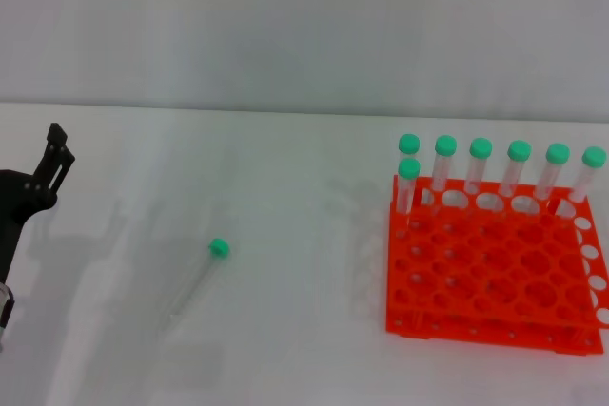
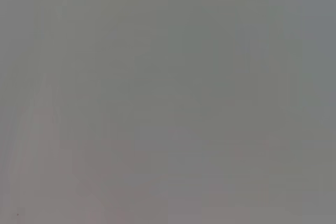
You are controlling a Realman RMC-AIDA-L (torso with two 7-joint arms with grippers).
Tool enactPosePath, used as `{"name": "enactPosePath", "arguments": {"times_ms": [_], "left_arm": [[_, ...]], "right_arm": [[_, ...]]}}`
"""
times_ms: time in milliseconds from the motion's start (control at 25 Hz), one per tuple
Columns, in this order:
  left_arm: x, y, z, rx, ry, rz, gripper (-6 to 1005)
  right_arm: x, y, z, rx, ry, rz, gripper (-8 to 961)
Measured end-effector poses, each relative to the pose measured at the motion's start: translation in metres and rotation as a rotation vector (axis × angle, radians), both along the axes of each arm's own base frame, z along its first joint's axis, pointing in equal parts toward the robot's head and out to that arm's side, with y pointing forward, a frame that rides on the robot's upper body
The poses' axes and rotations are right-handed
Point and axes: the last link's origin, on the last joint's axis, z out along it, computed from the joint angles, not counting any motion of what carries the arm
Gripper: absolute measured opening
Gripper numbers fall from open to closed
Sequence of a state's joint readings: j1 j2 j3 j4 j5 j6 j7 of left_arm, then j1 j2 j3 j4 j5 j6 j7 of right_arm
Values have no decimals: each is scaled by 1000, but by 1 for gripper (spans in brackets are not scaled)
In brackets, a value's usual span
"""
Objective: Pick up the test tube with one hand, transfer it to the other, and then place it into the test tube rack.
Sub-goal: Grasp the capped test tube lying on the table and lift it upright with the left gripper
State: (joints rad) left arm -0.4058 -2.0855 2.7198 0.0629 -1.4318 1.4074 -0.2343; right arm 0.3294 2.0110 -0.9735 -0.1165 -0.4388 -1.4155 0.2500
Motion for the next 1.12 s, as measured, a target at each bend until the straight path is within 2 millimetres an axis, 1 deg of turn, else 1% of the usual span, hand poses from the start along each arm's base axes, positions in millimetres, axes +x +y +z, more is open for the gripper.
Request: {"name": "enactPosePath", "arguments": {"times_ms": [560,680,840,1120], "left_arm": [[-2,-4,-2,-4,-9,9,887],[-1,-3,-2,-4,-13,5,886],[1,-2,-3,-5,-15,1,884],[1,-3,-4,-7,-16,-2,747]], "right_arm": [[3,-3,-3,-14,9,-12,800],[3,-3,-2,-9,10,-11,585],[1,-1,-3,-10,3,-6,550],[0,-1,-3,-11,-3,-1,533]]}}
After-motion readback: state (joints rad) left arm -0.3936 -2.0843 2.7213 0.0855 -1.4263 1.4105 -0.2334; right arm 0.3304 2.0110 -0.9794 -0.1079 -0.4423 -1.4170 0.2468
